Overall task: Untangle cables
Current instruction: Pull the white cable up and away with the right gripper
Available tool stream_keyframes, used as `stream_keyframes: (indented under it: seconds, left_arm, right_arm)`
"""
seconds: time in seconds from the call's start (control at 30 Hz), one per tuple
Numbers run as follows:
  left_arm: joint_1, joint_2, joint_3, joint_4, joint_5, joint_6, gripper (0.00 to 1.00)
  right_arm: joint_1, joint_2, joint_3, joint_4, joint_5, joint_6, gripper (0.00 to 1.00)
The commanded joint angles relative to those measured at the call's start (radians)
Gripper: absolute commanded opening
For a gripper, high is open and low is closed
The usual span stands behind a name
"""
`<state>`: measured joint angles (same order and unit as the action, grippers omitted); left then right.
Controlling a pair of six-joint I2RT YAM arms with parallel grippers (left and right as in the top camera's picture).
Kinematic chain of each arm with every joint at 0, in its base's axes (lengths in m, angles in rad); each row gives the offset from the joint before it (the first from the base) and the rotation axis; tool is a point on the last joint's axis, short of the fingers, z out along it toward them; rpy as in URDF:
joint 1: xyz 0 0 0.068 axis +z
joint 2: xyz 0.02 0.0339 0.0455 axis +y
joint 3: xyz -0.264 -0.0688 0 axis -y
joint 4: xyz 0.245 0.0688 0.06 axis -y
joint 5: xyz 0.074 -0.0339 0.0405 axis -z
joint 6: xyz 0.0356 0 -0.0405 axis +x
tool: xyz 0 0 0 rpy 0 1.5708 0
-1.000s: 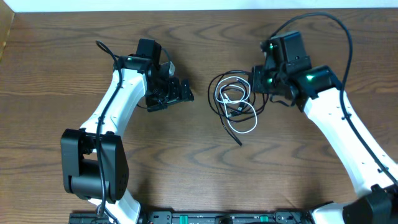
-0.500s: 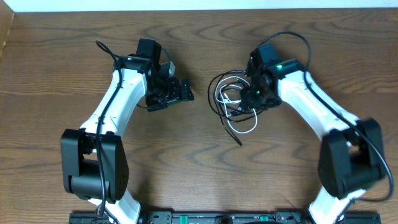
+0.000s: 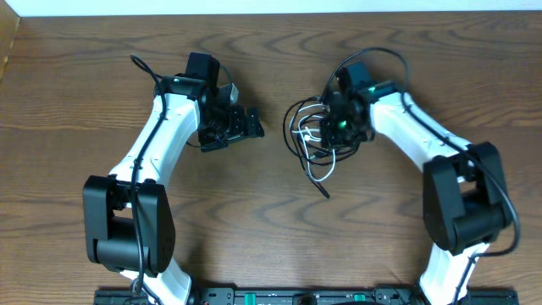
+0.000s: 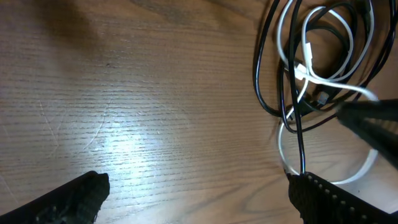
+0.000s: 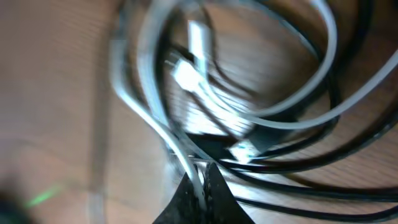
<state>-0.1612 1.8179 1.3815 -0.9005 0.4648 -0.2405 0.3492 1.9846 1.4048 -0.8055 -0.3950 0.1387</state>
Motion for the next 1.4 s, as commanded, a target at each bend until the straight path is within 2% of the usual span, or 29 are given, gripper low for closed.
stream_keyframes:
  seconds: [0.0, 0.13, 0.23, 0.43, 0.57, 0.83, 0.97, 1.13, 1.23, 1.37]
  left_arm:
    - [-0.002, 0.006, -0.003, -0.003, -0.006, -0.009, 0.98]
    - [-0.002, 0.006, -0.003, -0.003, -0.006, -0.009, 0.98]
    - [-0.002, 0.006, -0.003, -0.002, -0.007, -0.009, 0.98]
    - [-0.002, 0.006, -0.003, -0.002, -0.006, -0.009, 0.97]
    - [-0.002, 0.006, -0.003, -0.003, -0.006, -0.009, 0.97]
    - [-0.002, 0.006, -0.003, -0.003, -0.007, -0.009, 0.98]
    - [-0.002, 0.006, -0.003, -0.002, -0.006, -0.009, 0.98]
    - [-0.002, 0.006, -0.003, -0.002, -0.006, -0.009, 0.98]
    - [-0.002, 0.006, -0.003, -0.003, -0.006, -0.009, 0.98]
    - [-0.002, 0.005, -0.003, -0.040, -0.005, -0.008, 0.98]
  right_arm:
    - [-0.059, -0.130, 0.088, 0.012, -0.252, 0.060, 0.01]
    - [-0.127, -0.248, 0.126, 0.091, -0.494, 0.121, 0.01]
    - [-0.164, -0.320, 0.126, 0.178, -0.591, 0.188, 0.01]
    - [-0.184, -0.444, 0.126, 0.381, -0.629, 0.346, 0.01]
    - [-0.182, -0.490, 0.126, 0.579, -0.630, 0.510, 0.01]
    - [-0.188, -0.507, 0.126, 1.175, -0.628, 0.902, 0.01]
    - [-0.197, -0.507, 0.126, 1.411, -0.617, 0.999, 0.02]
    - [-0.198, -0.507, 0.126, 1.388, -0.602, 1.034, 0.01]
    - [-0.198, -0.507, 0.126, 1.320, -0.601, 1.029, 0.01]
    - [-0.198, -0.507, 0.125, 1.152, -0.598, 0.941, 0.01]
